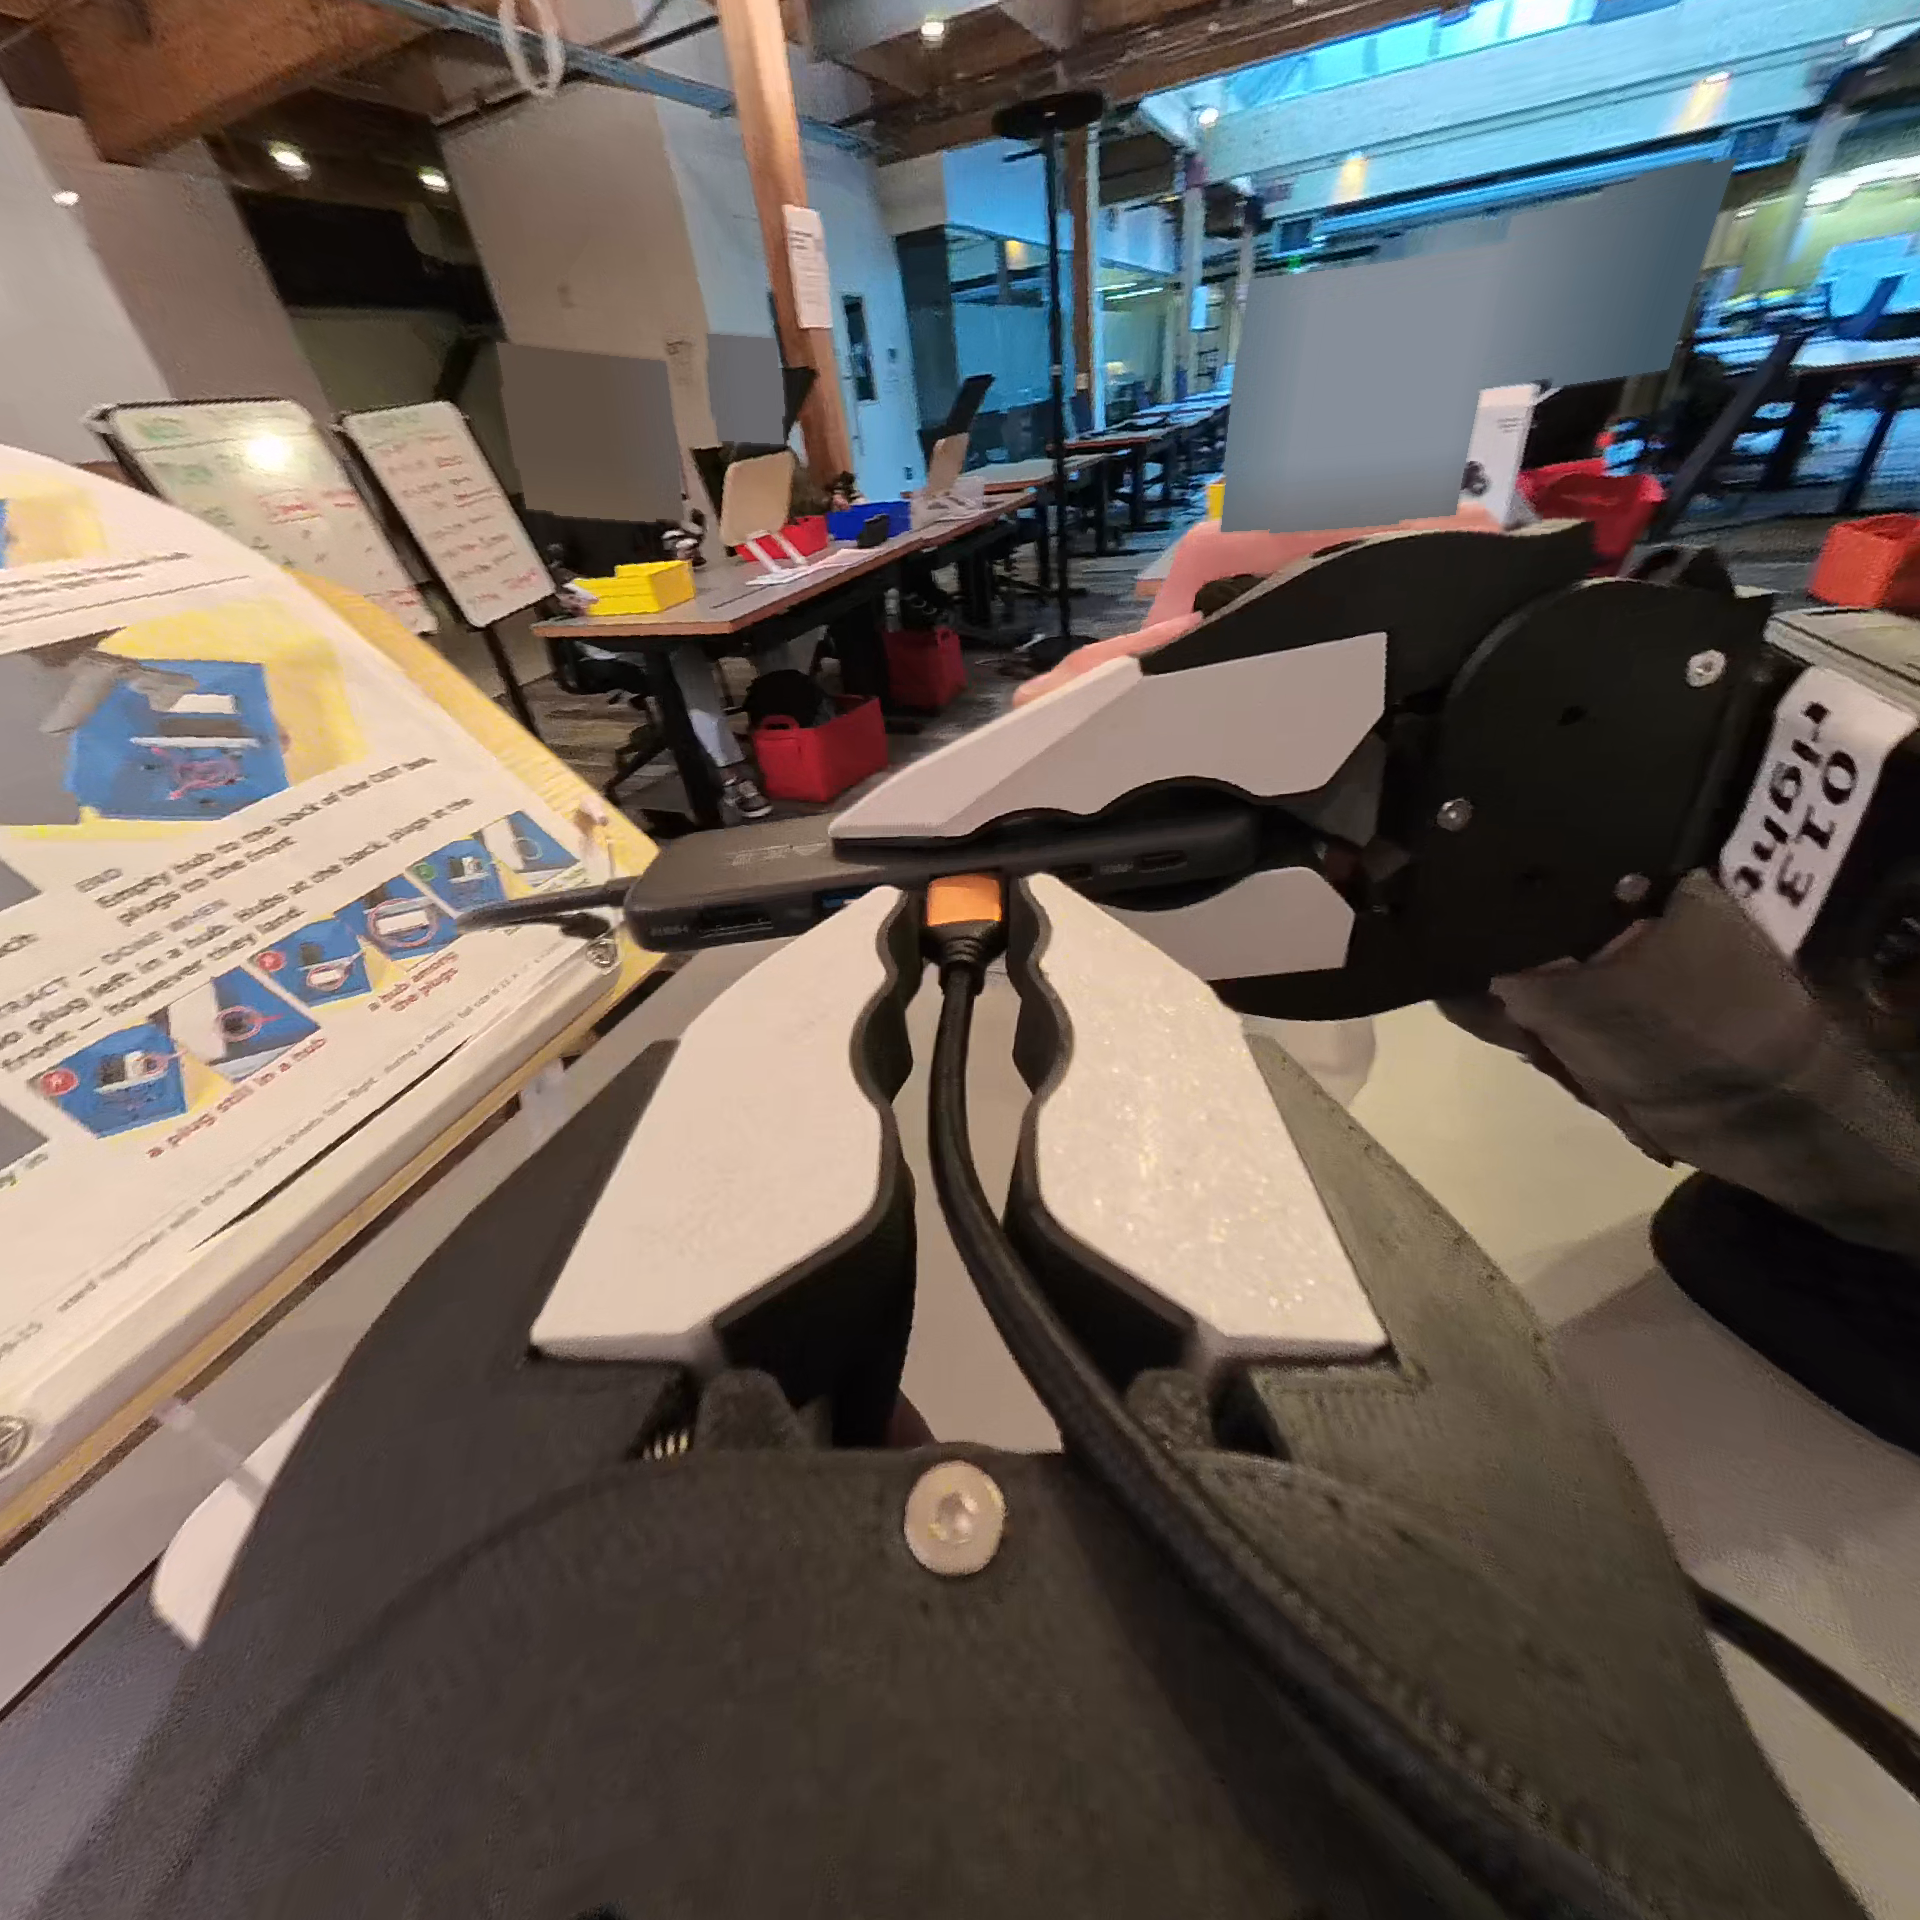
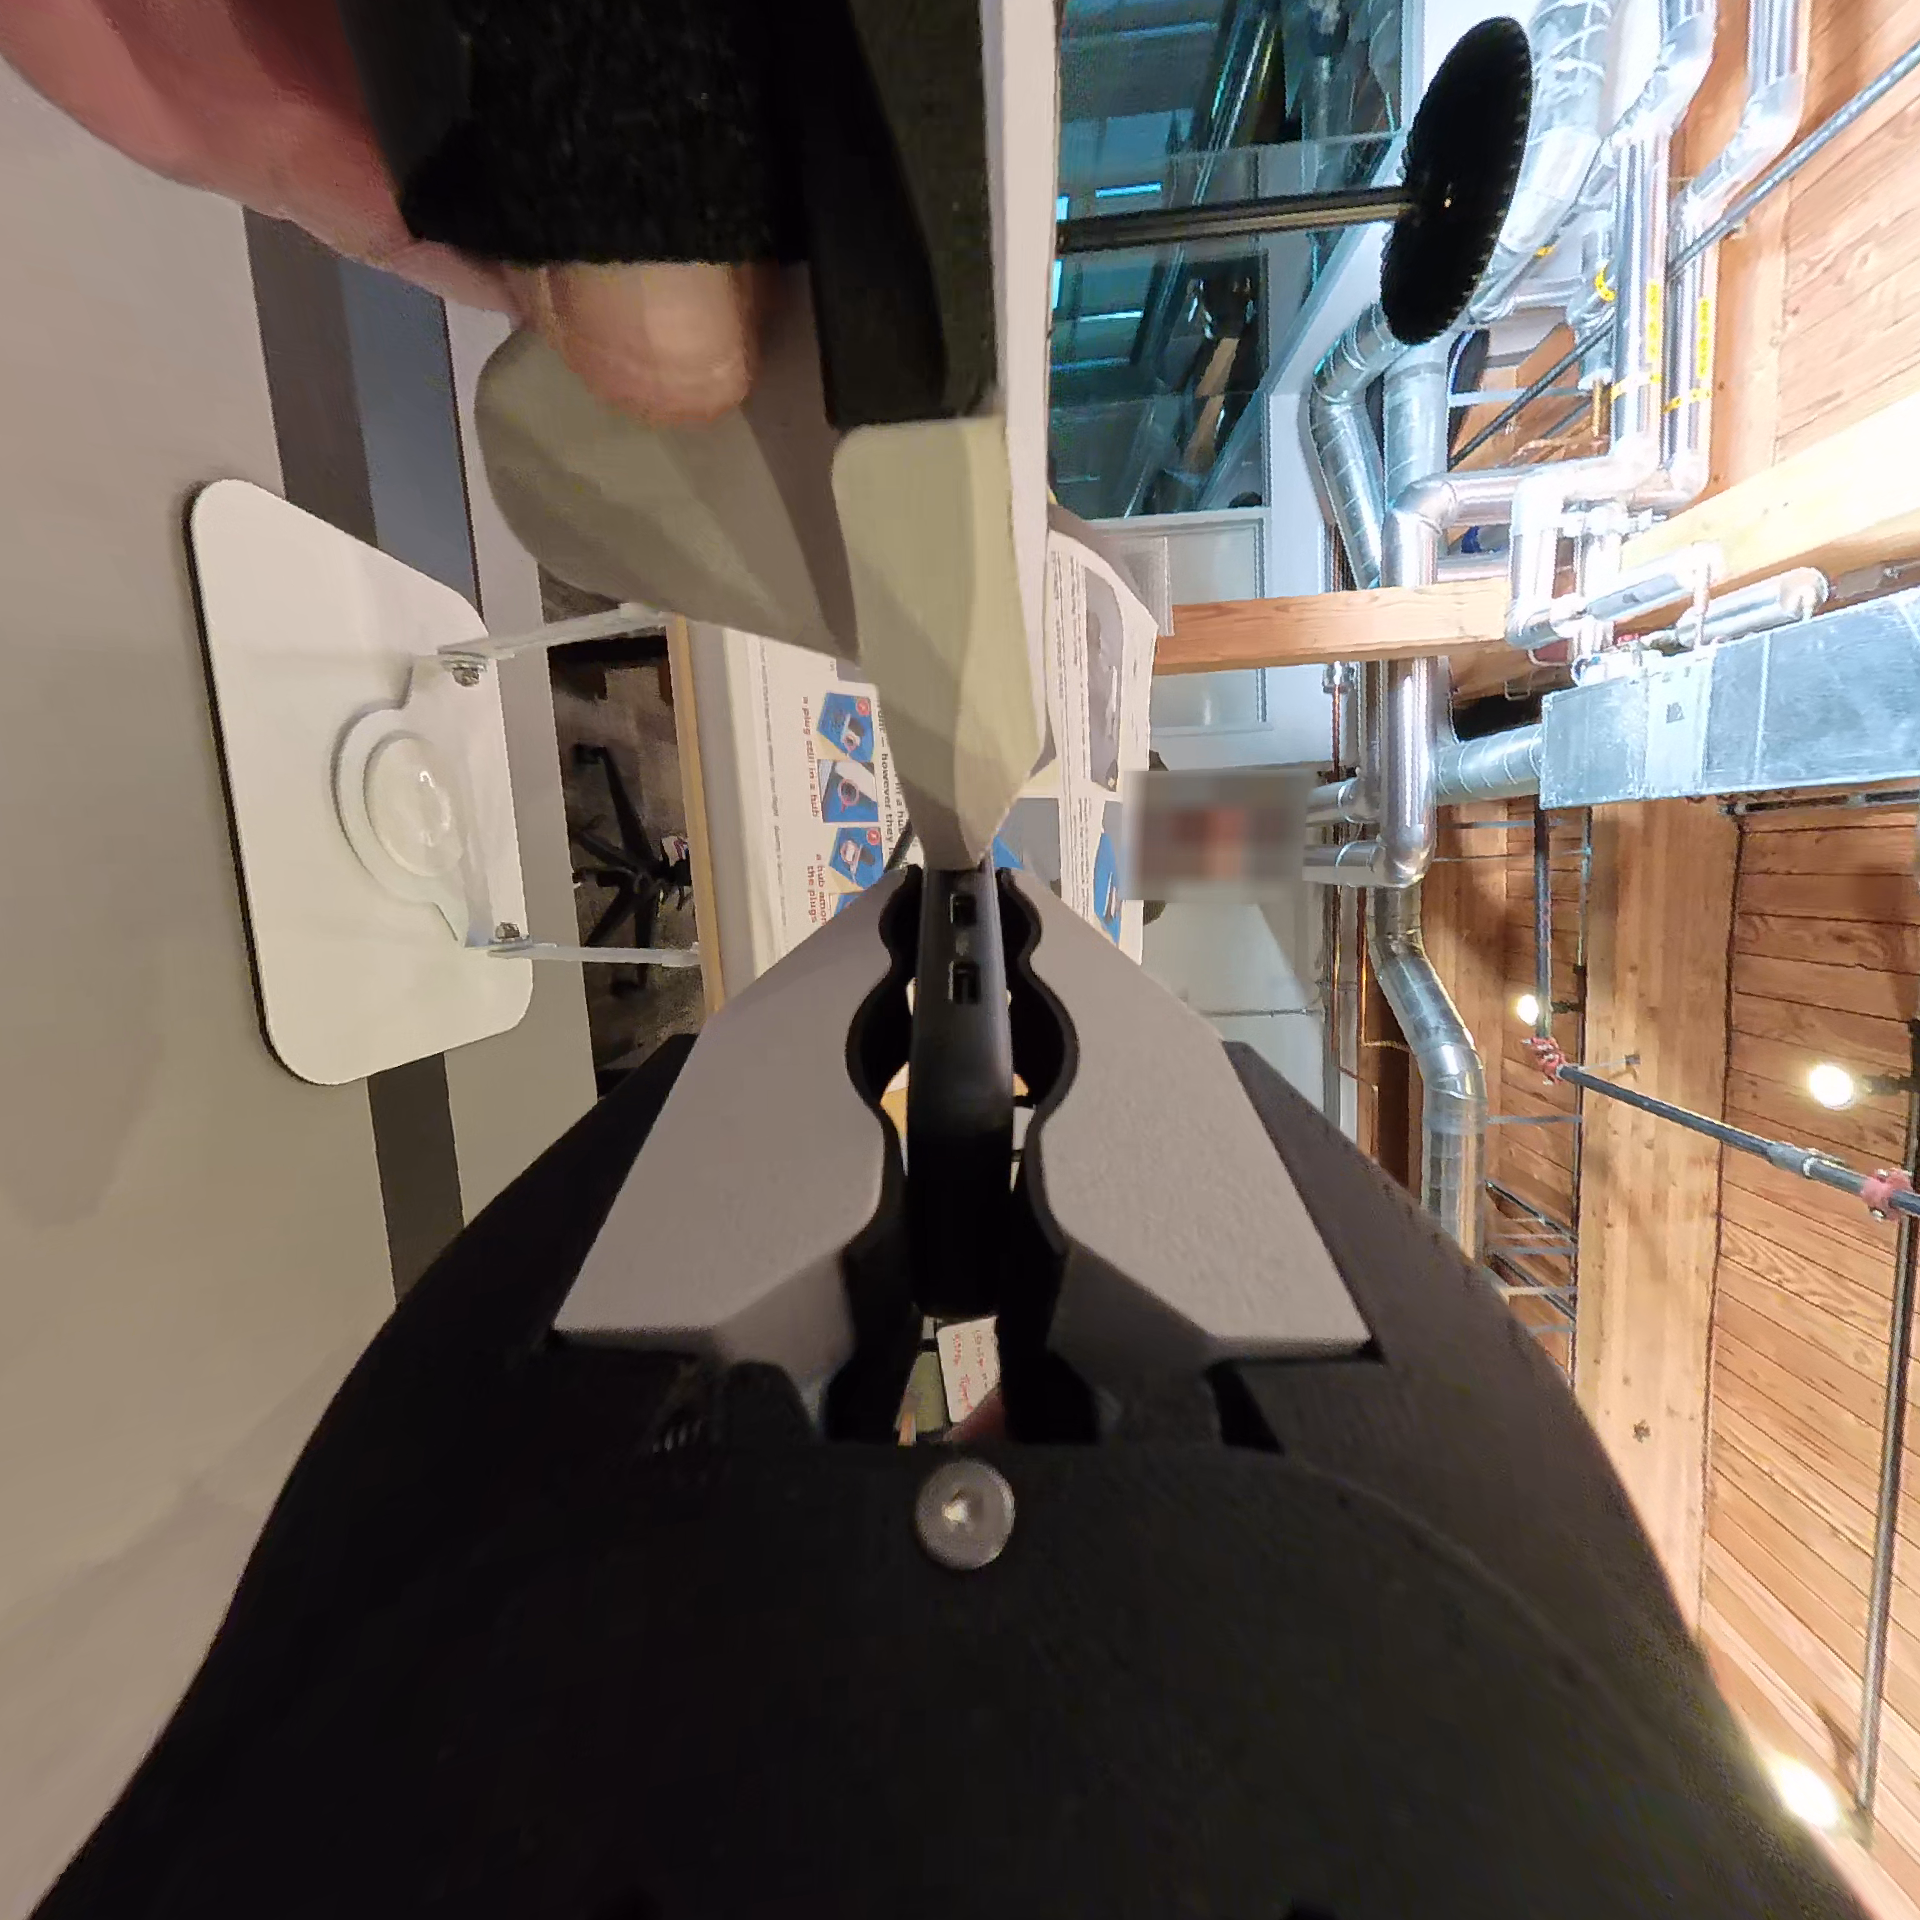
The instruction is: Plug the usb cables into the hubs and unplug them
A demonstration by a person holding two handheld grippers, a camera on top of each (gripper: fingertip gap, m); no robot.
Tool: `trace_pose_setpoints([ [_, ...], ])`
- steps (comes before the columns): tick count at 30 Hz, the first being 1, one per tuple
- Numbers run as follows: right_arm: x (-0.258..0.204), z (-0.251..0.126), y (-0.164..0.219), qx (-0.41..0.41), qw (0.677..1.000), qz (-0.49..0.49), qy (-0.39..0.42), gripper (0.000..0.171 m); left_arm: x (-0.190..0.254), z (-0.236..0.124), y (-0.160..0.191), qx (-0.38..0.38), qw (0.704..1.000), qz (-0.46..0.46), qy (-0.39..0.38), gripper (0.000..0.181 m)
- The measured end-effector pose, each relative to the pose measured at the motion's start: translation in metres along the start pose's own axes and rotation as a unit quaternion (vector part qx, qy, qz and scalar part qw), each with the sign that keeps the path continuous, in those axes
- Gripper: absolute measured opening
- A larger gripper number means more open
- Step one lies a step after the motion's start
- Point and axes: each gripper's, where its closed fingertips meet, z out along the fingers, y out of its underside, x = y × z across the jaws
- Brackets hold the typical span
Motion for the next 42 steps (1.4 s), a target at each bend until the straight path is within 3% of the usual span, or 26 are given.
trace_pose_setpoints([
  [4, -0.002, 0.000, -0.001, 0.003, 1.000, -0.002, -0.004, 0.010, 0.001, -0.002, 0.002, 0.002, 1.000, 0.003, 0.021, 0.016],
  [11, -0.005, 0.006, 0.009, -0.012, 1.000, 0.003, -0.005, 0.010, -0.005, 0.007, 0.007, -0.024, 0.998, 0.016, -0.063, 0.016],
  [15, -0.004, 0.007, 0.010, -0.011, 1.000, 0.001, 0.001, 0.010, -0.007, 0.008, 0.007, -0.024, 0.997, 0.010, -0.074, 0.016],
  [26, -0.003, 0.002, 0.007, 0.028, 0.999, 0.020, -0.008, 0.010, 0.000, 0.008, 0.004, 0.002, 0.999, -0.021, -0.028, 0.016],
  [37, -0.004, 0.008, 0.013, -0.009, 1.000, 0.009, 0.006, 0.010, -0.009, 0.010, 0.007, -0.011, 0.994, -0.007, -0.105, 0.016],
  [42, 0.001, 0.000, 0.007, 0.024, 0.999, 0.021, 0.000, 0.010, 0.001, 0.007, -0.001, 0.023, 0.999, -0.013, -0.023, 0.016],
])
